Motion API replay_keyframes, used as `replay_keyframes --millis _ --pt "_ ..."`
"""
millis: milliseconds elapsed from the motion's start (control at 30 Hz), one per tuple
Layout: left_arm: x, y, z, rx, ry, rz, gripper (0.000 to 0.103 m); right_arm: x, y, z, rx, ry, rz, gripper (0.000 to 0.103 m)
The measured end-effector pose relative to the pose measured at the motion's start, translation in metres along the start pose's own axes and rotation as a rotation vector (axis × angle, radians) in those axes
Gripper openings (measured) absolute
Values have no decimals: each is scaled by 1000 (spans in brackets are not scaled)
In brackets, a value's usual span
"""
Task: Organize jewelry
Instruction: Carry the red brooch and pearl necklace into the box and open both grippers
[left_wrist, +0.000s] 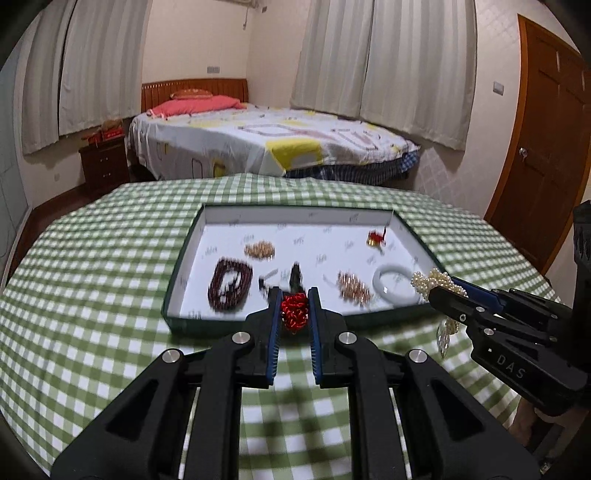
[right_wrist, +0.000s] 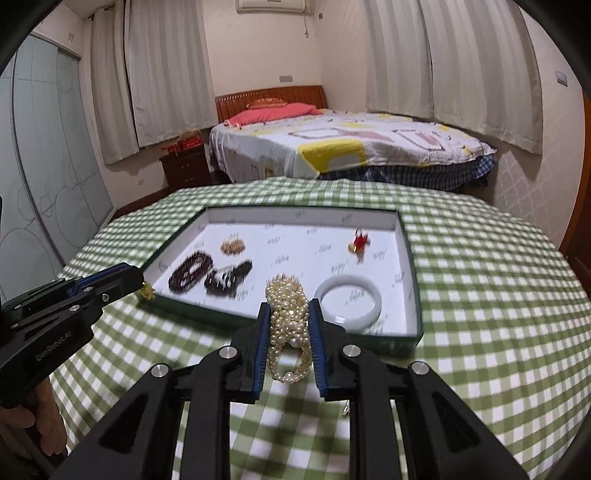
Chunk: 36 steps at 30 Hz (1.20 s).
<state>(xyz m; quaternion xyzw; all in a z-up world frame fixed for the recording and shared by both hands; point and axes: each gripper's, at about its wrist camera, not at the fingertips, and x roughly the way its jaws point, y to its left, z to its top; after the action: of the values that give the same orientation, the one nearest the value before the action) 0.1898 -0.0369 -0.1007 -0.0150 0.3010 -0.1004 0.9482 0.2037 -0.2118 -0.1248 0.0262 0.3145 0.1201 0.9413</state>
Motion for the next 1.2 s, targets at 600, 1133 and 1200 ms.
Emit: replay_keyframes --millis 600,1133,1200 --pt "69 -17 73 24 -55 -32 14 45 -12 67 -17 -82 -18 21" --pt "182 -1 69 -24 183 31 14 132 -39 63 35 109 -44 21" --pt "186 -2 68 -19 202 35 14 136 -38 61 30 129 -49 21"
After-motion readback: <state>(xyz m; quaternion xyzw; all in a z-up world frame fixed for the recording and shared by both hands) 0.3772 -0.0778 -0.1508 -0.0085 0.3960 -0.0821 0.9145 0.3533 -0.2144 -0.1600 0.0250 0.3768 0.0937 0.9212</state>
